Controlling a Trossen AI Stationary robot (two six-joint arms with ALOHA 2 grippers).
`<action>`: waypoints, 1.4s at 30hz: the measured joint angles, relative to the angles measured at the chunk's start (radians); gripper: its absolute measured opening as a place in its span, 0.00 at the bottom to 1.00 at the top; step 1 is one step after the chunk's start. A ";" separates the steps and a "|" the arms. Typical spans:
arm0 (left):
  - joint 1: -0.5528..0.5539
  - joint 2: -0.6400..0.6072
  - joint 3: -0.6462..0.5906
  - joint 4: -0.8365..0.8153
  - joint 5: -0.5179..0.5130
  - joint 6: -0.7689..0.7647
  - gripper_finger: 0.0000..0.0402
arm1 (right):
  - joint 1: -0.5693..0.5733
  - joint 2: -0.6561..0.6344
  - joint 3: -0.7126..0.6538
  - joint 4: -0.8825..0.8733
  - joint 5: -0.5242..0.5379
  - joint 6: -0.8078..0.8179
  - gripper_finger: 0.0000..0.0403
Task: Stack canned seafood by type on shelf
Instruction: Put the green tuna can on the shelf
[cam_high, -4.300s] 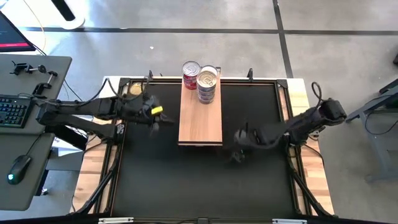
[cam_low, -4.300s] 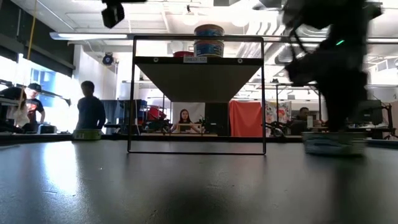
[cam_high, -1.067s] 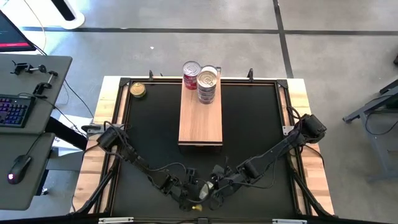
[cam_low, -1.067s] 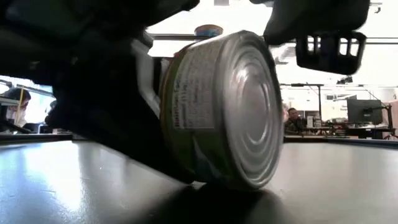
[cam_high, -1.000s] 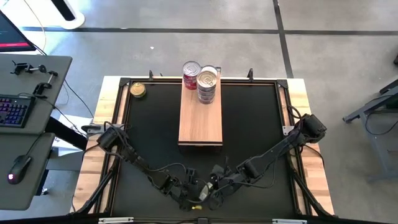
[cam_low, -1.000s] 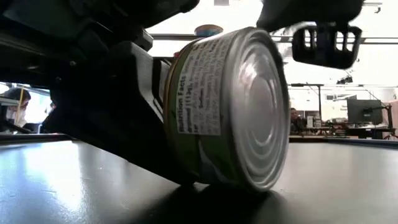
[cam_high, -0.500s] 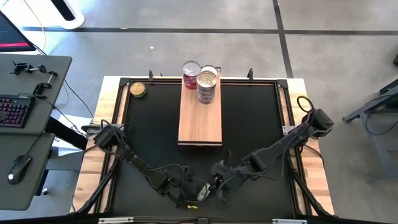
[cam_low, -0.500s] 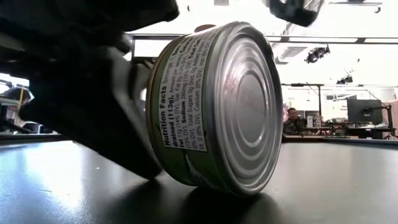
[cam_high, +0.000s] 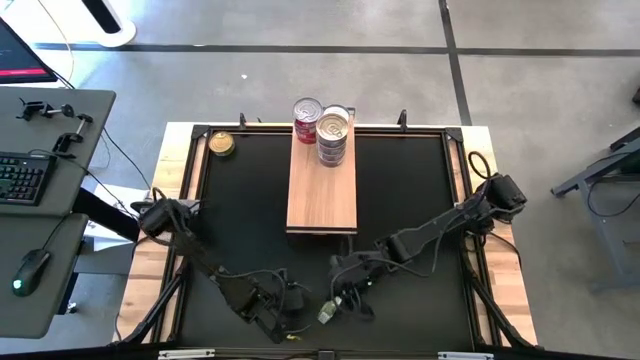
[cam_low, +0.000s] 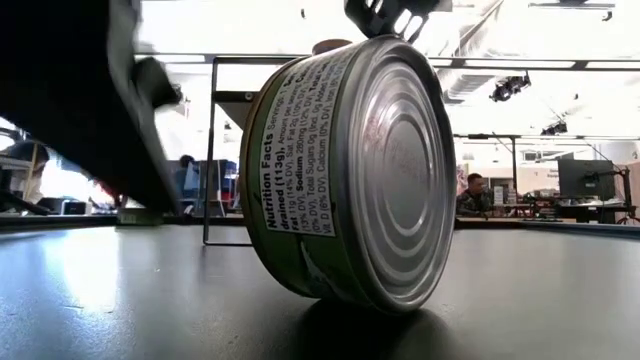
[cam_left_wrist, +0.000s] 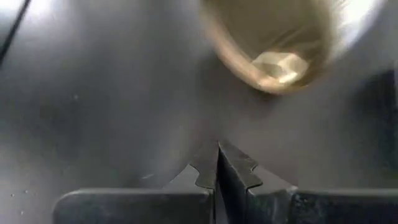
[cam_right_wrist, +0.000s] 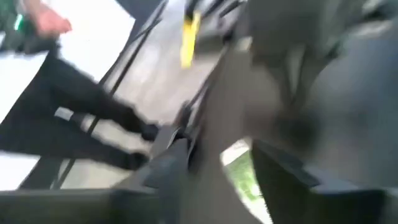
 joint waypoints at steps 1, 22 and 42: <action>-0.006 -0.016 0.006 0.000 -0.010 -0.014 0.00 | 0.002 0.008 0.000 -0.002 -0.034 -0.027 0.42; -0.014 -0.418 0.016 0.186 -0.364 -0.020 0.00 | 0.007 0.134 -0.001 -0.050 0.021 -0.454 0.74; -0.010 -0.413 0.016 0.279 -0.319 0.041 0.00 | 0.018 0.208 -0.001 0.001 0.085 -0.403 0.58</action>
